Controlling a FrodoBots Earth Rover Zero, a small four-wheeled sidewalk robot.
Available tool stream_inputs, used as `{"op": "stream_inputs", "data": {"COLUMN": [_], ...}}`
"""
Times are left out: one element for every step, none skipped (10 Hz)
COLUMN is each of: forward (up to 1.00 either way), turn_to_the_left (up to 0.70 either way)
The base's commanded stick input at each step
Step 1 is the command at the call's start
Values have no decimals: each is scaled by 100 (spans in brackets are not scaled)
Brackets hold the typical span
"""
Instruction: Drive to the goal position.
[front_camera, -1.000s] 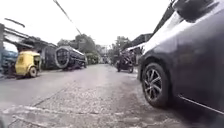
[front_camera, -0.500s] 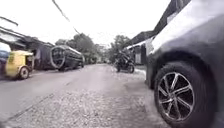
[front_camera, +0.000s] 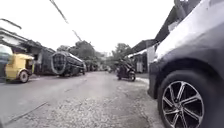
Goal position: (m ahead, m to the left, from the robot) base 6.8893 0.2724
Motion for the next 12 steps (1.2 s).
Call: {"op": "stream_inputs", "data": {"forward": [100, 100, 100, 100, 100, 100, 100, 100, 100, 100, 100, 100], "turn_to_the_left": [0, 0, 0, 0, 0, 0, 0, 0, 0, 0, 21, 27]}}
